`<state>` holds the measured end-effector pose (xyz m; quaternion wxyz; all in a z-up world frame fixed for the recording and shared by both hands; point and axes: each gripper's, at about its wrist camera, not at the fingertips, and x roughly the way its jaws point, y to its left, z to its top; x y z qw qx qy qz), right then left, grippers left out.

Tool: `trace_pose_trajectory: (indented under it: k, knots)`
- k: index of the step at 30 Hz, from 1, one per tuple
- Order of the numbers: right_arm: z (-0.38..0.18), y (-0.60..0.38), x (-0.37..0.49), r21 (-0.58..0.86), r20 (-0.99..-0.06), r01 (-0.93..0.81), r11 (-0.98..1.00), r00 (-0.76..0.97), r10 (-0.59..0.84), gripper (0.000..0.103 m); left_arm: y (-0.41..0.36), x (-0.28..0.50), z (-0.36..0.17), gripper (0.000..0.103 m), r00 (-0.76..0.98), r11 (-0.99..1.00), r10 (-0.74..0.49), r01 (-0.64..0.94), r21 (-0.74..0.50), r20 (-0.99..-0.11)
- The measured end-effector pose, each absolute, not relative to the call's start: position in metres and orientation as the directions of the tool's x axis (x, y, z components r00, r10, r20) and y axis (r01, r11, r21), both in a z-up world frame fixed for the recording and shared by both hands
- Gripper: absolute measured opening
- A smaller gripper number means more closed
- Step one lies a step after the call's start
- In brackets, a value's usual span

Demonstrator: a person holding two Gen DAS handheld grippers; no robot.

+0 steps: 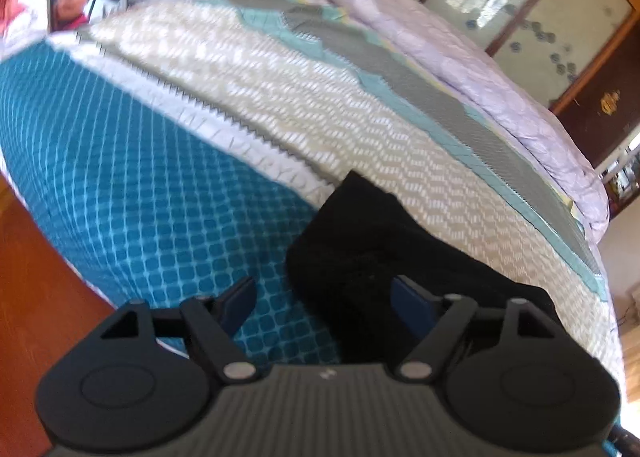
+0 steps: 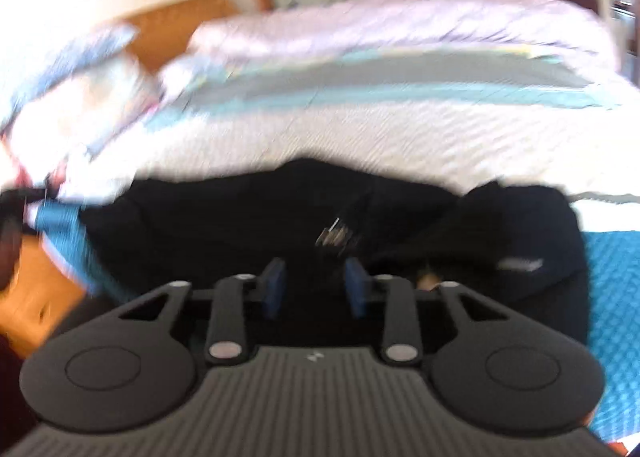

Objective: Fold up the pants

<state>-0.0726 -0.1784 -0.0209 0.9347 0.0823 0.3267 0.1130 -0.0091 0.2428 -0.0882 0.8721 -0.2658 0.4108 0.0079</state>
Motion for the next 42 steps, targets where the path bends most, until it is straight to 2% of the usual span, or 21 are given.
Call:
trace_pose_trajectory:
  k: [3, 5, 7, 10, 12, 16, 18, 21, 24, 27, 31, 33, 34, 36, 38, 42]
  knots:
    - [-0.016, -0.207, -0.072, 0.240, -0.520, 0.057, 0.969, 0.850, 0.079, 0.030, 0.240, -0.007, -0.092, 0.077, 0.654, 0.851, -0.236, -0.218, -0.478, -0.719]
    - [-0.031, -0.241, -0.067, 0.397, -0.522, 0.197, 0.897, 0.852, 0.044, 0.030, 0.239, -0.008, -0.091, 0.080, 0.657, 0.857, -0.243, -0.199, -0.476, -0.713]
    - [-0.061, -0.272, -0.063, 0.584, -0.523, 0.265, 0.767, 0.845, 0.106, 0.032, 0.239, -0.009, -0.090, 0.081, 0.662, 0.855, -0.249, -0.192, -0.482, -0.706]
    - [-0.094, -0.281, -0.041, 0.715, -0.540, 0.311, 0.626, 0.815, 0.212, 0.028, 0.243, -0.008, -0.093, 0.082, 0.655, 0.842, -0.261, -0.205, -0.500, -0.709]
    - [-0.090, -0.252, -0.021, 0.777, -0.464, 0.191, 0.600, 0.818, 0.340, 0.028, 0.244, -0.008, -0.097, 0.082, 0.647, 0.833, -0.267, -0.218, -0.509, -0.714]
    - [-0.053, -0.158, 0.016, 0.674, -0.441, -0.124, 0.728, 0.723, 0.532, 0.028, 0.236, -0.007, -0.099, 0.082, 0.634, 0.838, -0.269, -0.218, -0.501, -0.725]
    - [-0.049, -0.142, 0.016, 0.637, -0.456, -0.168, 0.752, 0.704, 0.544, 0.028, 0.234, -0.009, -0.095, 0.082, 0.642, 0.843, -0.271, -0.201, -0.499, -0.717]
    - [-0.041, -0.161, -0.001, 0.578, -0.440, -0.141, 0.804, 0.775, 0.453, 0.028, 0.238, -0.012, -0.089, 0.086, 0.659, 0.842, -0.266, -0.196, -0.502, -0.703]
    - [-0.035, -0.201, -0.026, 0.550, -0.409, -0.019, 0.835, 0.866, 0.289, 0.028, 0.241, -0.009, -0.092, 0.086, 0.652, 0.833, -0.271, -0.210, -0.512, -0.708]
    - [-0.048, -0.231, -0.021, 0.544, -0.453, 0.132, 0.829, 0.877, 0.158, 0.028, 0.239, -0.005, -0.099, 0.086, 0.635, 0.828, -0.275, -0.225, -0.513, -0.722]
    - [-0.077, -0.221, 0.017, 0.523, -0.515, 0.126, 0.843, 0.835, 0.194, 0.028, 0.231, -0.003, -0.102, 0.087, 0.619, 0.825, -0.291, -0.224, -0.519, -0.730]
    - [-0.109, -0.197, 0.043, 0.524, -0.613, 0.085, 0.848, 0.728, 0.306, 0.027, 0.227, -0.004, -0.101, 0.091, 0.618, 0.834, -0.281, -0.221, -0.505, -0.734]
    - [-0.117, -0.191, 0.034, 0.505, -0.593, 0.041, 0.862, 0.742, 0.312, 0.026, 0.226, -0.005, -0.101, 0.091, 0.615, 0.837, -0.278, -0.223, -0.500, -0.738]
    - [-0.108, -0.183, 0.040, 0.444, -0.615, 0.037, 0.895, 0.739, 0.274, 0.026, 0.226, -0.005, -0.100, 0.091, 0.607, 0.835, -0.278, -0.230, -0.500, -0.744]
    - [-0.097, -0.186, 0.036, 0.461, -0.614, 0.058, 0.885, 0.741, 0.272, 0.026, 0.229, -0.007, -0.098, 0.092, 0.613, 0.832, -0.273, -0.237, -0.502, -0.741]
    - [-0.073, -0.170, -0.009, 0.412, -0.541, -0.049, 0.910, 0.790, 0.287, 0.028, 0.237, -0.006, -0.104, 0.094, 0.608, 0.813, -0.285, -0.257, -0.523, -0.741]
